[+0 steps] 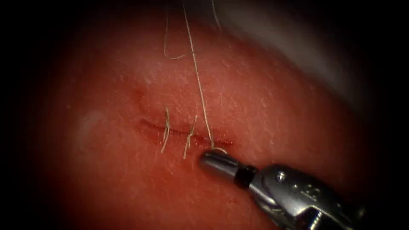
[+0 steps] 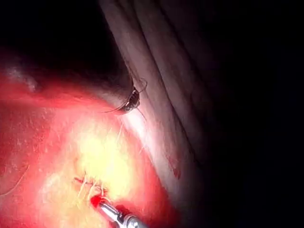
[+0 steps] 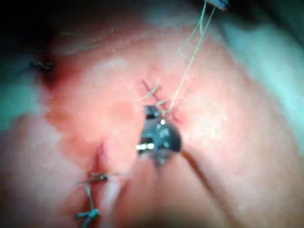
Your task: Wound Closure
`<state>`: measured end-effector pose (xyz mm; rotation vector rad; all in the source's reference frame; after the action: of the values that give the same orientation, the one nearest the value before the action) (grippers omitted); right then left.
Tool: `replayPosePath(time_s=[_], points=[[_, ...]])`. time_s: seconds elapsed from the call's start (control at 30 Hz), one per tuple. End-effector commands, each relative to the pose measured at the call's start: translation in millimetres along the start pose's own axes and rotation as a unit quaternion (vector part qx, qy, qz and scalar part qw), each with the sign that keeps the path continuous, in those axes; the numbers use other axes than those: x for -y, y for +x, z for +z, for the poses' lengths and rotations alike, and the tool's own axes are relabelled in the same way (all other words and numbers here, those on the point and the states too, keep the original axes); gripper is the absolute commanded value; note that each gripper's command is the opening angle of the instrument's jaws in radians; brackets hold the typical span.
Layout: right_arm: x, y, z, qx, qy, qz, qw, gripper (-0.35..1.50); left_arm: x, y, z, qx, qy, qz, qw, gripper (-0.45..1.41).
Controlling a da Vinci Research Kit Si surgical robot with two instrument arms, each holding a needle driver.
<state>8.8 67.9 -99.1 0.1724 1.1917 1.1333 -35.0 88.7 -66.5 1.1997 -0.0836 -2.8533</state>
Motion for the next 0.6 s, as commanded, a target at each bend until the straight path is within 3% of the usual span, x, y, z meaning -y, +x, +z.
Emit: replayPosePath(time_s=[0.03,0.6], points=[[0.2,-0.5,0.7,0.001,0.001,0.0,1.0,-0.35,0.4,0.0,0.9,0.001,0.002,0.0,1.0,-0.35],[2.3,-2.4,-0.6,0.012,0.01,-0.025,1.0,-0.35,7.1,-0.4,6.2,0.007,0.044,-0.023,0.999,-0.35]])
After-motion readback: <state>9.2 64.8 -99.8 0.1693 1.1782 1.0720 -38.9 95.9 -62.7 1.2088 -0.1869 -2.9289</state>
